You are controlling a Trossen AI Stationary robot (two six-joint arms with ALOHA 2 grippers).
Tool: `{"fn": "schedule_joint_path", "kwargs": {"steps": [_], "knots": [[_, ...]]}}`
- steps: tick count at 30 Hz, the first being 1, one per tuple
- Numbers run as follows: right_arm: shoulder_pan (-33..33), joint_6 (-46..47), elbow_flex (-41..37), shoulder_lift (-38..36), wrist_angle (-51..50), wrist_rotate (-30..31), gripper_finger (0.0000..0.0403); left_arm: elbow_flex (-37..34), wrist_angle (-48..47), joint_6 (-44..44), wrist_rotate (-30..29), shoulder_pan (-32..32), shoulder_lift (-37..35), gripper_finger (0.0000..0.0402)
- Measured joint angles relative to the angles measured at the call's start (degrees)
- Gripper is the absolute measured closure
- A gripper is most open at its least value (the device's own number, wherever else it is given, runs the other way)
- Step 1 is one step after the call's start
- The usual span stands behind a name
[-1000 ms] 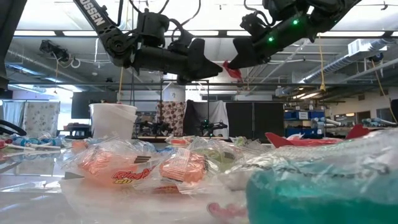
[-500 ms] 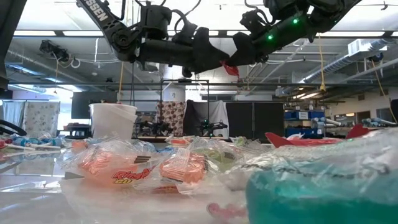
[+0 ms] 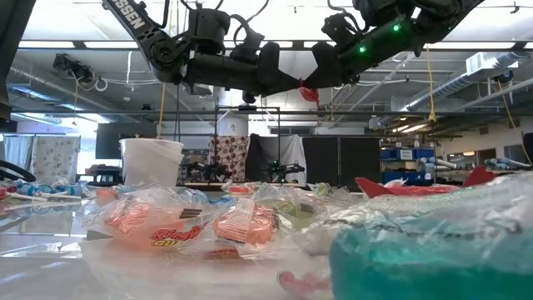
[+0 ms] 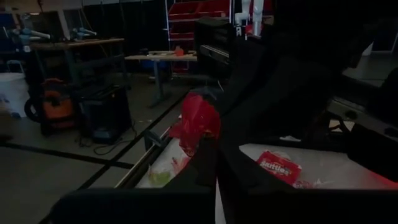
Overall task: Sort candy by brand, put in halloween buckets
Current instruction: Put the skittles into the white bucket
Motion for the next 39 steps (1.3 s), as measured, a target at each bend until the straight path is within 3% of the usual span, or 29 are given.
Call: {"fn": "schedule_joint_path", "kwargs": {"steps": [7,13,17,28,32,36,39], "knots": [[-0.22,6.06,0.11,0.0,-5.35,1.81,0.0342,0.0,-4.1,0.34,0.48,1.1,-0.99,0.0399],[-1.03,12.92,-0.09,0.14,-20.84,3.81,0.0294,0.01,-19.45,6.68,-6.79,2.62,-8.35,0.04],[-1.49,15.5,0.02,-0.06,-30.36,1.48,0.0276,-0.07,-33.19,7.59,-11.16,3.52,-15.47,0.04],[-1.57,18.0,-0.02,-0.02,-44.76,-6.39,0.0274,-0.04,-68.96,1.42,-21.13,12.35,-33.28,0.0401],[-1.51,18.86,-0.02,-0.01,-45.68,-7.06,0.0274,-0.07,-75.34,-1.18,-23.7,15.84,-34.82,0.0401],[-1.53,19.2,-0.02,0.0,-46.03,-7.05,0.0274,-0.07,-80.89,-1.5,-33.27,18.37,-34.93,0.0399],[-1.53,19.18,-0.02,0.0,-46.46,-7.05,0.0274,-1.12,-81.97,-1.8,-33.57,20.85,-34.93,0.0397]]}}
